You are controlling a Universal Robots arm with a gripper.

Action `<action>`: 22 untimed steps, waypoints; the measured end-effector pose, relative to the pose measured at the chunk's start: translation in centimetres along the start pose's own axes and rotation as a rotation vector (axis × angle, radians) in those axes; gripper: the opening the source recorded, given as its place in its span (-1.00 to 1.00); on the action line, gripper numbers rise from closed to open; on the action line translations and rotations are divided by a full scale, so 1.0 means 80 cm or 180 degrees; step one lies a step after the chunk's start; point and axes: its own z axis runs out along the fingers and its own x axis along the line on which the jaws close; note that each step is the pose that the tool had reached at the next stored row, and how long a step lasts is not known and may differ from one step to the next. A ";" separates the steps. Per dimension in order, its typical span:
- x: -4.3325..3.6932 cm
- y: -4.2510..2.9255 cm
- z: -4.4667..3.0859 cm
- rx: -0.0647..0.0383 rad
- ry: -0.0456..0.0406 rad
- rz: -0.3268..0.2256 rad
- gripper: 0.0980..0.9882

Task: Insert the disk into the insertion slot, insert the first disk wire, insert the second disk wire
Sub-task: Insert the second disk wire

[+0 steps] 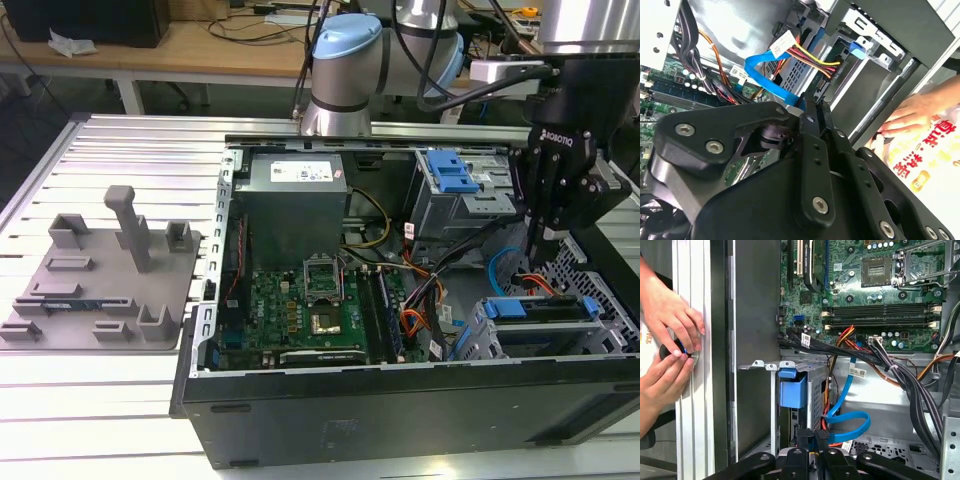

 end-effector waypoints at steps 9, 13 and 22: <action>-0.002 0.0017 0.0061 -0.0010 0.0003 0.0020 -0.86; -0.002 0.0018 0.0075 -0.0009 -0.0009 0.0023 -0.86; 0.022 0.0032 0.0176 0.0061 -0.0252 0.0067 -0.86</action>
